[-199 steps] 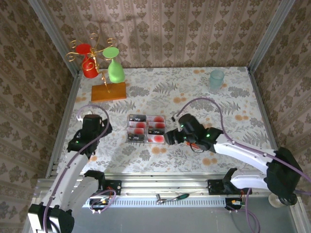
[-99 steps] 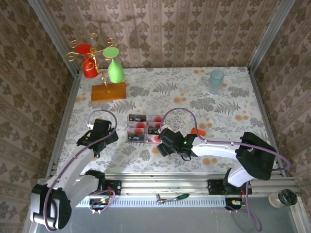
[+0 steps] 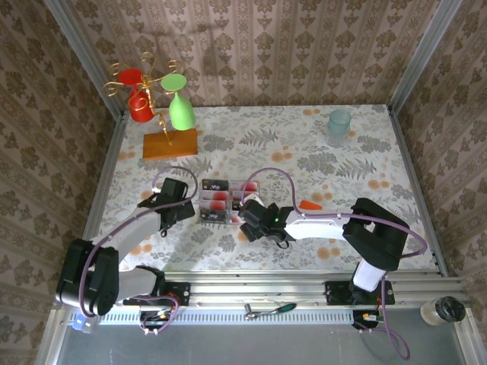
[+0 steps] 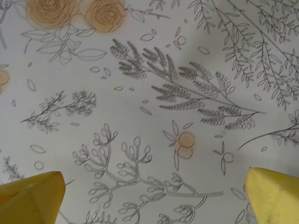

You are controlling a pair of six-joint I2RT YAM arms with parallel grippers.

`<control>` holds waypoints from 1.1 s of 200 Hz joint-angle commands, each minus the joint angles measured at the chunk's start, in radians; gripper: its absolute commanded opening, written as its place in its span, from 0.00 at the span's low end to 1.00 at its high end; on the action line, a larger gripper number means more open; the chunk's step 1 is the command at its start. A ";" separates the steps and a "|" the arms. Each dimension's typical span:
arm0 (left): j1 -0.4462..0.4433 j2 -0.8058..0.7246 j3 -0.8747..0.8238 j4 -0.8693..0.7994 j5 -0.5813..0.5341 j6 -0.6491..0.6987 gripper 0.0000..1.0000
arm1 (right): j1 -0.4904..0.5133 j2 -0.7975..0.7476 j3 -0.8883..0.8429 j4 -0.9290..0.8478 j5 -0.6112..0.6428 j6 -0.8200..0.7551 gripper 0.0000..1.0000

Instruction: Put the credit cards into the card holder

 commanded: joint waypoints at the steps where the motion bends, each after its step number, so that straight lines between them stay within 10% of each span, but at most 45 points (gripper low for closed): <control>1: -0.015 0.059 0.046 0.051 0.003 0.019 1.00 | -0.037 0.020 0.033 0.013 0.049 -0.009 0.89; 220: -0.231 0.769 0.817 0.047 0.025 0.065 1.00 | -0.526 0.087 0.154 -0.039 -0.124 -0.116 0.88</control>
